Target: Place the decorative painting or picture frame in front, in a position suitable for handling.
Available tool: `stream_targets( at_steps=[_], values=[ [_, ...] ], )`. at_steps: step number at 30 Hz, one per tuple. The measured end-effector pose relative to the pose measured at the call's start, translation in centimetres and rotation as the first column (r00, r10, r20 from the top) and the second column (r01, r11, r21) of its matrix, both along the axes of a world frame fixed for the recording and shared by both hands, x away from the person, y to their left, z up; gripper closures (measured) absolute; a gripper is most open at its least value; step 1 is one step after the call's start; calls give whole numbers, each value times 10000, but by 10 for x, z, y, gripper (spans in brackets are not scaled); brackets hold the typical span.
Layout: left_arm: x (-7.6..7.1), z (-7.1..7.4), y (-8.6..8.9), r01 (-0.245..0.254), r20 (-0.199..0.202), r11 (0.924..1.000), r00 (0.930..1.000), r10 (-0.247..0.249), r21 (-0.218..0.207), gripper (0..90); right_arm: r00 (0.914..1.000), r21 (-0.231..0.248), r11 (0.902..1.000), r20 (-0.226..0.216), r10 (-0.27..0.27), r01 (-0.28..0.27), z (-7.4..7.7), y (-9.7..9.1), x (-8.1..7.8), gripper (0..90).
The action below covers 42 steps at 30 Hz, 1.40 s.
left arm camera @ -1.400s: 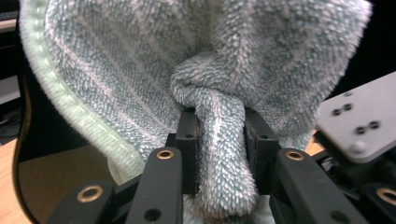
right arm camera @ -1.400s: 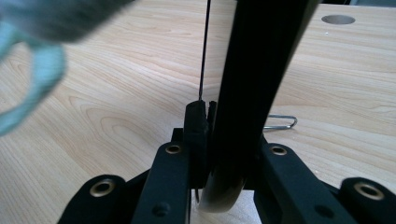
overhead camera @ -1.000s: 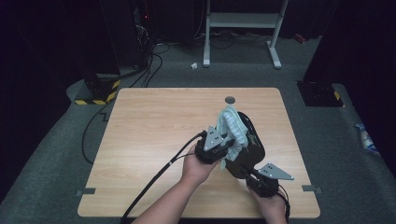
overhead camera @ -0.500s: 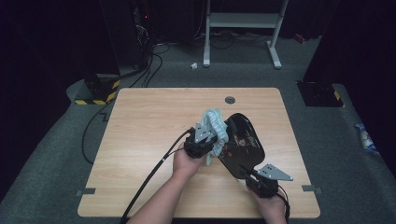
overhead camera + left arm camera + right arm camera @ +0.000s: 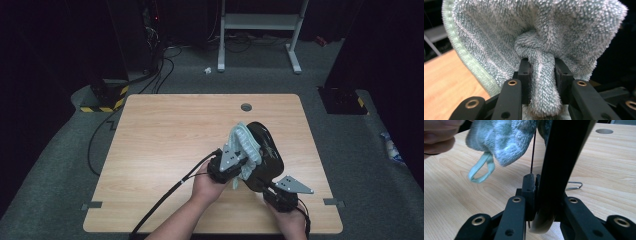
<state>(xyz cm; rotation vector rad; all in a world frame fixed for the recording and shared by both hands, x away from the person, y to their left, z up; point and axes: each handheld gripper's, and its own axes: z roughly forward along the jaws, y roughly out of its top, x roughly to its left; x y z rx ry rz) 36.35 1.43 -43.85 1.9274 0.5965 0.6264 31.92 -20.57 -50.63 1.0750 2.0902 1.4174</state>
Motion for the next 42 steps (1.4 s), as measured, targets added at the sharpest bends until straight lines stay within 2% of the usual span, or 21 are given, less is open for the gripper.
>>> stream_targets(
  at_steps=[2, 5, 8, 11, 15, 24, 32, 34, 36, 42],
  values=[
    [-1, 3, -2, 69, 115, 9999, 9999, -70, 84, 714, 10000, 0, 10000, -1, 0, 0, 0, 0, 0, 788],
    [3, 6, 1, 23, 84, 10000, 10000, -23, -15, 714, 10000, 15, 10000, -15, -7, 7, 0, 0, 0, 787],
    [15, 8, 9, -370, -194, 9988, 9991, 364, -311, 715, 10000, 20, 10000, -21, -28, 28, 1, 1, 0, 787],
    [28, 8, 17, -846, -555, 9948, 9951, 814, -574, 714, 10000, 16, 10000, -3, -9, 9, 1, 0, 0, 787],
    [37, 8, 23, -1188, -753, 9910, 9906, 1141, -620, 715, 10000, 27, 10000, -15, -8, 8, 1, 0, 0, 786],
    [36, 8, 23, -1186, -754, 9916, 9906, 1145, -520, 714, 10000, 66, 10000, 33, 26, -27, -1, 0, -1, 773],
    [35, 6, 22, -1164, -792, 9917, 9906, 1119, -542, 714, 9992, 231, 9997, -386, 56, -47, -4, -7, -7, 708],
    [35, 6, 22, -1137, -789, 9921, 9909, 1093, -539, 714, 9989, 318, 9995, -471, 23, -8, -4, -9, -8, 714],
    [33, 6, 22, -1083, -772, 9926, 9916, 1040, -546, 714, 9985, 317, 9995, -537, 72, -55, -4, -9, -10, 769],
    [22, 6, 14, -639, -715, 9967, 9956, 602, -503, 714, 9989, 176, 9998, -456, 113, -105, -3, -9, -8, 778]
  ],
)
